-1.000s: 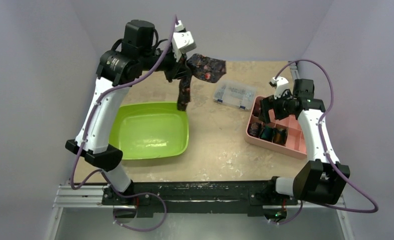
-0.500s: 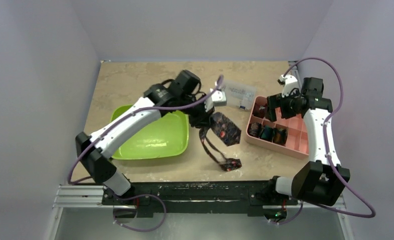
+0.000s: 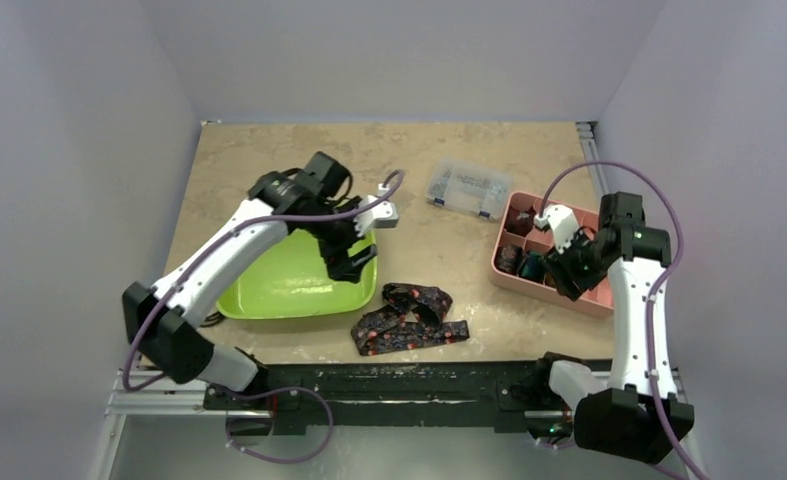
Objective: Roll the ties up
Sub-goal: Place the tie at the center of the board, then move the storage box to the corner of the board, then flatten out the tie at the center of the board.
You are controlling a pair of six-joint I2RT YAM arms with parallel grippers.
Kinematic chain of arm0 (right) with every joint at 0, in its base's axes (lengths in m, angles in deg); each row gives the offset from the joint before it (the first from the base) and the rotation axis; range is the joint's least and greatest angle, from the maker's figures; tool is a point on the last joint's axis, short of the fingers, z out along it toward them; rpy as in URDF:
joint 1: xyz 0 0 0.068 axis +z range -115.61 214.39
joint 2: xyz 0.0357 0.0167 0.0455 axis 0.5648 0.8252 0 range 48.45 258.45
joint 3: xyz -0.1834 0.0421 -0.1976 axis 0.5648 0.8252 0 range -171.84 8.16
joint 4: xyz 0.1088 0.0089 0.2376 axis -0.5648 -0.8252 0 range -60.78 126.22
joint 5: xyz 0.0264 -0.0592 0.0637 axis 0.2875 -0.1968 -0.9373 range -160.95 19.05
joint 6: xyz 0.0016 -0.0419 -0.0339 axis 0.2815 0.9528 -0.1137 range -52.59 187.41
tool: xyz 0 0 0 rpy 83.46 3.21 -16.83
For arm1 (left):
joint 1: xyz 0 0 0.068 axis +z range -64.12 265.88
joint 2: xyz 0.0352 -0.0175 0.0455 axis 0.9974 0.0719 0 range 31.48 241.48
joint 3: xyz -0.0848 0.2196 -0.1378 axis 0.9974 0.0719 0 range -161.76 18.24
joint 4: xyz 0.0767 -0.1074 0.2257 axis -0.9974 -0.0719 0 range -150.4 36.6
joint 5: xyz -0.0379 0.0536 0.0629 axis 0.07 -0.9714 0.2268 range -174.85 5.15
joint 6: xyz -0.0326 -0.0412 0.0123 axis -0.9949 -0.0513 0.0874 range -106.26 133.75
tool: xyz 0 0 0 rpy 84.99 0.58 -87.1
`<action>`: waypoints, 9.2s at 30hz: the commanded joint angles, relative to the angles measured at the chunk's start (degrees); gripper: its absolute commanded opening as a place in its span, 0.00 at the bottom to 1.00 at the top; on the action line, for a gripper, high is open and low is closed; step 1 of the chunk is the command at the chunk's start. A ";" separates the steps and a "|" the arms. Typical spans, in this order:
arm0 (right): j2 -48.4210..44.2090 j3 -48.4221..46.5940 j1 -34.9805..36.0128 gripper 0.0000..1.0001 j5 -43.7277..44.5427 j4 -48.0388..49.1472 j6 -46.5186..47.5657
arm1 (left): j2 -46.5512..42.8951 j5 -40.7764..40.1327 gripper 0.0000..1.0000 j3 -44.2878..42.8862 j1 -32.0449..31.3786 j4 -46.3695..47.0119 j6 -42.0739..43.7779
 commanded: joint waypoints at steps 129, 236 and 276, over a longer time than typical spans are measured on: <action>42.35 9.69 15.28 0.00 1.46 23.78 -6.01 | 24.06 -0.07 0.65 -2.55 -33.74 31.89 1.32; 41.97 -1.79 40.74 0.41 4.79 25.09 -25.51 | -1.17 -5.47 1.00 22.06 28.30 19.65 9.11; 49.43 -19.44 10.13 0.43 10.91 16.10 -15.72 | 11.21 -7.58 0.94 12.23 28.29 19.52 21.87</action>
